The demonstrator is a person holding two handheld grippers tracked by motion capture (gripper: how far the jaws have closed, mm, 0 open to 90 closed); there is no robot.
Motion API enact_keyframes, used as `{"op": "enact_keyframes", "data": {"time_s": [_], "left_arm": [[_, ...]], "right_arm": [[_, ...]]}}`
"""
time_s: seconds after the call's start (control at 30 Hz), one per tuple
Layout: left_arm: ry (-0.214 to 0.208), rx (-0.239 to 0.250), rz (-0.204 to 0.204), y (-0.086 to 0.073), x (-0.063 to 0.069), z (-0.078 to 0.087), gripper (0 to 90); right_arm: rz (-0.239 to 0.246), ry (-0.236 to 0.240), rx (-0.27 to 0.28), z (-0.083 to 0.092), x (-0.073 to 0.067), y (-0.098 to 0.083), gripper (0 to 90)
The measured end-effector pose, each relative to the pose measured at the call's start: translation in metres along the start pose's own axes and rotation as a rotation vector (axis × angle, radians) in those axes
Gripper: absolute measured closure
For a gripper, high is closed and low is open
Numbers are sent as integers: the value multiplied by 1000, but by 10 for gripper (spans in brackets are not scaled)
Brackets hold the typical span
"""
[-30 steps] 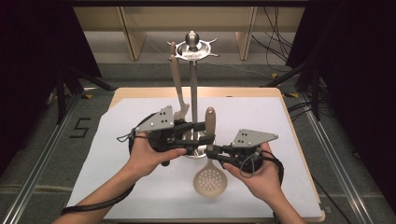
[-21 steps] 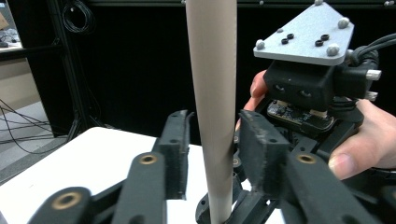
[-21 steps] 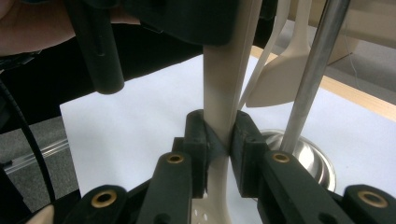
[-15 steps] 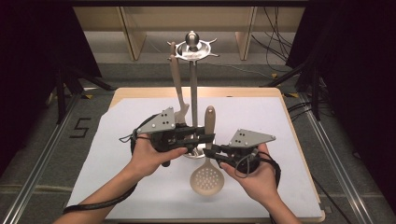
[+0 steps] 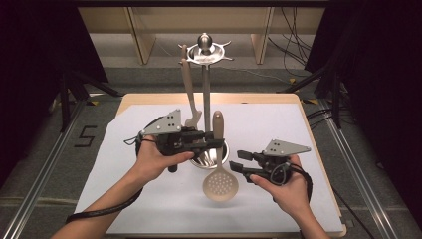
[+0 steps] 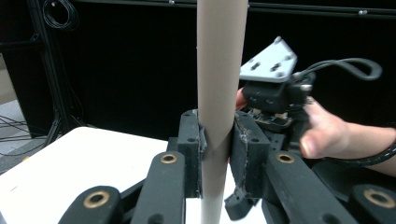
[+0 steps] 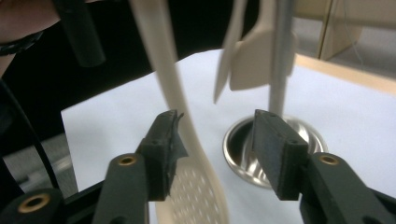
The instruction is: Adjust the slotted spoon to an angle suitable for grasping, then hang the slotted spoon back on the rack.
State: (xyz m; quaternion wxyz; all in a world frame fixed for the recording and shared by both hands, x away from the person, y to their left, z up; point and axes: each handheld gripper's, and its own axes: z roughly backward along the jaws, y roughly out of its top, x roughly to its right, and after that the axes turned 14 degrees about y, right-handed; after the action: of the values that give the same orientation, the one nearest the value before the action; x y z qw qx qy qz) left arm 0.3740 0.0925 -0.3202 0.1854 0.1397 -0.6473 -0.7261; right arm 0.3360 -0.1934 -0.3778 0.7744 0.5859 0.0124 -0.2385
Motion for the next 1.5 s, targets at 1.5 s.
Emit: {"op": "enact_keyframes", "data": {"time_s": [1.5], "left_arm": [[32,-10,-26,24,-21,6,748]], "right_arm": [[-99,-266,-96,13,39,-38,534]]}}
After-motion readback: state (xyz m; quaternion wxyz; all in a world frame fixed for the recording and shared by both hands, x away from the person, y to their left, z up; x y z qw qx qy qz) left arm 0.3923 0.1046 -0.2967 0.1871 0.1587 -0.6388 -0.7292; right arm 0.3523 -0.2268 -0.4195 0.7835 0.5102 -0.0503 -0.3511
